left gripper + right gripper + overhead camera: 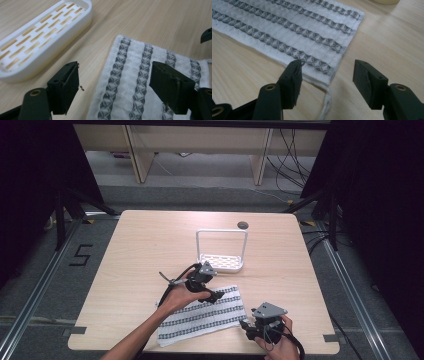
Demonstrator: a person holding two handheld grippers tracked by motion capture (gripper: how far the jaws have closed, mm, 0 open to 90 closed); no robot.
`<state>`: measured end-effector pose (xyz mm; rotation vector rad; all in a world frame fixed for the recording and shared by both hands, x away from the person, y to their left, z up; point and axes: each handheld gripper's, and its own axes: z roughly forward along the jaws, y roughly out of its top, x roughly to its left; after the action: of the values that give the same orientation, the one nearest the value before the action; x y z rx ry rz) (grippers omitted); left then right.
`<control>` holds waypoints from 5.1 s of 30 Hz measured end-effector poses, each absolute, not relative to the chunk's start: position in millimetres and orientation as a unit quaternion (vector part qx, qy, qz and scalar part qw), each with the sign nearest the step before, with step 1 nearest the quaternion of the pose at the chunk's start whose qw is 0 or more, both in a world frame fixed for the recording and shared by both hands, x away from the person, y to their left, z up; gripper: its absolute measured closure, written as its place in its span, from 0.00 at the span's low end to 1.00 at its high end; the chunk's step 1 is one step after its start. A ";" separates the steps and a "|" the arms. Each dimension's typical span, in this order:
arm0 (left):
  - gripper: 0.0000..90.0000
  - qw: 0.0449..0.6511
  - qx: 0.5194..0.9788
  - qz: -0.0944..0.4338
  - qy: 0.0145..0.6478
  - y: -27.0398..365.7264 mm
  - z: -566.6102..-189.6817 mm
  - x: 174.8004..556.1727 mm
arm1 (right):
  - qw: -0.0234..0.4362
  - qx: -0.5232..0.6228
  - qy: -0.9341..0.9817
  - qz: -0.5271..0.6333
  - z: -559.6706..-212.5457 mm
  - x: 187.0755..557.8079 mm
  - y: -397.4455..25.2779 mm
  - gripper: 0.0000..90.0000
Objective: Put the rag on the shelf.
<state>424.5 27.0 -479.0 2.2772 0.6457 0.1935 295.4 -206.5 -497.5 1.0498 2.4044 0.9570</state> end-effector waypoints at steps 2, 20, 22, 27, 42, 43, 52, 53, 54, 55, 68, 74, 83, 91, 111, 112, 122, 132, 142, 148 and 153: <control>0.27 0.372 0.891 0.076 0.251 23.8 -479.0 426.6 | 0.169 0.381 0.846 0.331 -497.1 293.9 -205.4 0.47; 0.36 0.348 0.907 0.054 0.230 -12.7 -485.5 449.2 | 0.171 0.375 0.854 0.318 -501.6 299.1 -201.5 0.53; 0.38 0.348 0.908 0.051 0.227 -17.5 -486.1 450.5 | 0.170 0.377 0.853 0.318 -501.9 298.9 -200.4 0.53; 0.40 0.341 0.913 0.047 0.221 -23.8 -486.5 452.2 | 0.168 0.376 0.855 0.315 -502.3 299.0 -199.0 0.54; 0.48 0.315 0.924 0.048 0.213 -40.3 -492.4 457.0 | 0.160 0.383 0.853 0.316 -505.2 302.9 -197.3 0.58; 0.48 0.314 0.924 0.050 0.211 -41.3 -493.5 457.1 | 0.158 0.383 0.854 0.315 -504.9 303.1 -197.6 0.60; 0.57 0.311 0.924 0.043 0.216 -39.9 -496.1 459.7 | 0.144 0.390 0.851 0.320 -504.7 304.4 -196.4 0.70; 0.58 0.310 0.925 0.043 0.215 -39.8 -495.9 459.6 | 0.148 0.385 0.854 0.319 -505.1 305.0 -196.6 0.71; 0.59 0.310 0.925 0.043 0.215 -39.8 -495.9 459.6 | 0.148 0.385 0.854 0.319 -505.1 305.0 -196.6 0.71; 0.59 0.310 0.925 0.044 0.213 -39.7 -495.9 459.5 | 0.150 0.384 0.854 0.319 -505.2 305.3 -196.3 0.73; 0.88 0.317 0.926 0.034 0.203 -39.1 -495.5 457.0 | 0.124 0.396 0.846 0.336 -506.5 308.9 -198.4 0.92; 0.93 0.329 0.921 0.040 0.204 -31.7 -487.0 453.3 | 0.139 0.382 0.846 0.346 -505.7 310.2 -201.5 0.96; 0.94 0.356 0.909 0.054 0.208 -11.5 -457.2 446.3 | 0.156 0.380 0.830 0.378 -492.6 307.4 -202.1 0.97; 0.94 0.382 0.896 0.071 0.214 10.7 -426.9 439.7 | 0.184 0.349 0.824 0.407 -470.6 310.8 -202.8 0.97; 0.94 0.506 0.818 0.110 0.251 78.3 -317.5 410.4 | 0.286 0.296 0.760 0.503 -345.6 343.1 -193.5 0.97; 0.94 0.506 0.817 0.115 0.251 79.1 -314.2 409.2 | 0.281 0.297 0.762 0.503 -341.3 343.7 -193.5 0.97; 0.94 0.527 0.800 0.128 0.256 77.8 -293.7 414.6 | 0.296 0.305 0.745 0.514 -312.3 359.7 -196.9 0.97; 0.94 0.532 0.788 0.146 0.274 76.0 -276.7 432.7 | 0.301 0.315 0.734 0.521 -295.7 383.1 -195.8 0.97; 0.94 0.540 0.771 0.172 0.291 74.6 -256.3 455.0 | 0.315 0.318 0.726 0.523 -272.1 404.8 -189.8 0.97; 0.94 0.548 0.760 0.176 0.303 76.6 -249.6 465.5 | 0.320 0.323 0.717 0.529 -266.1 419.5 -187.0 0.97; 0.94 0.549 0.750 0.184 0.319 77.6 -247.4 479.1 | 0.320 0.333 0.709 0.533 -263.1 436.8 -182.1 0.97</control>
<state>479.1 77.6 -247.4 1.7761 0.7560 0.4346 436.8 -182.1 -263.1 0.8748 1.8637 1.4001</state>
